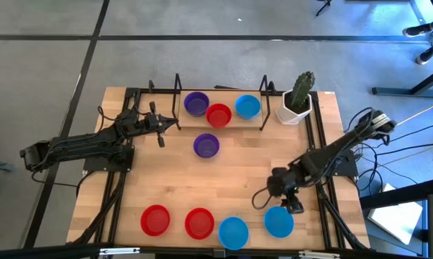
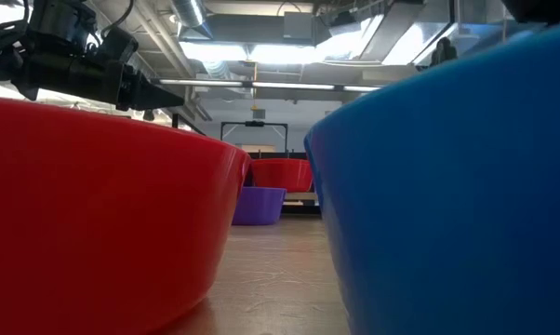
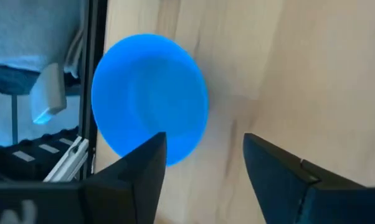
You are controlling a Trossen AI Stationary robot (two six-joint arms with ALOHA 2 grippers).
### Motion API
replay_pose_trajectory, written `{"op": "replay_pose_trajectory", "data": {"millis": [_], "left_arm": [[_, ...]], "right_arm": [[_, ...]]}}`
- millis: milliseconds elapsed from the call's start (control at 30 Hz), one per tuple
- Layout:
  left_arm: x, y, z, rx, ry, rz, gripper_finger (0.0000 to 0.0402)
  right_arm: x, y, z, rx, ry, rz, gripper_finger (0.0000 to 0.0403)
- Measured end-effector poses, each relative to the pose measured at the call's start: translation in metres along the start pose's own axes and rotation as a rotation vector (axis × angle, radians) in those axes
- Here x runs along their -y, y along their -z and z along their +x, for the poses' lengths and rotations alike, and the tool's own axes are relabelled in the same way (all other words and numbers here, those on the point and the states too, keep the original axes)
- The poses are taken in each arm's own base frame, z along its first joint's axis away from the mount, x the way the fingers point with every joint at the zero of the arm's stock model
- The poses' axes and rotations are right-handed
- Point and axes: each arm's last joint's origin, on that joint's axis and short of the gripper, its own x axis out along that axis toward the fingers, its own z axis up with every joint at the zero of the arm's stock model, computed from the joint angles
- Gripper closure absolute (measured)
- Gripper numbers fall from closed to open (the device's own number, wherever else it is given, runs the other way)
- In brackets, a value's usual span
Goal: Pick & Place Mini bowls
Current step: Stack the blue bowl on top of the blue bowl on the shelf
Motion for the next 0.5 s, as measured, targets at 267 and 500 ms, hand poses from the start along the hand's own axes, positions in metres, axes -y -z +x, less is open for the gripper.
{"op": "replay_pose_trajectory", "data": {"millis": [267,500], "left_arm": [[0.000,0.000,0.000,0.000,0.000,0.001,0.0394],[0.000,0.000,0.000,0.000,0.000,0.002,0.0389]], "right_arm": [[-0.004,-0.005,0.044,-0.113,0.030,-0.015,0.0189],[-0.002,-0.007,0.065,-0.158,0.049,-0.009,0.0189]]}}
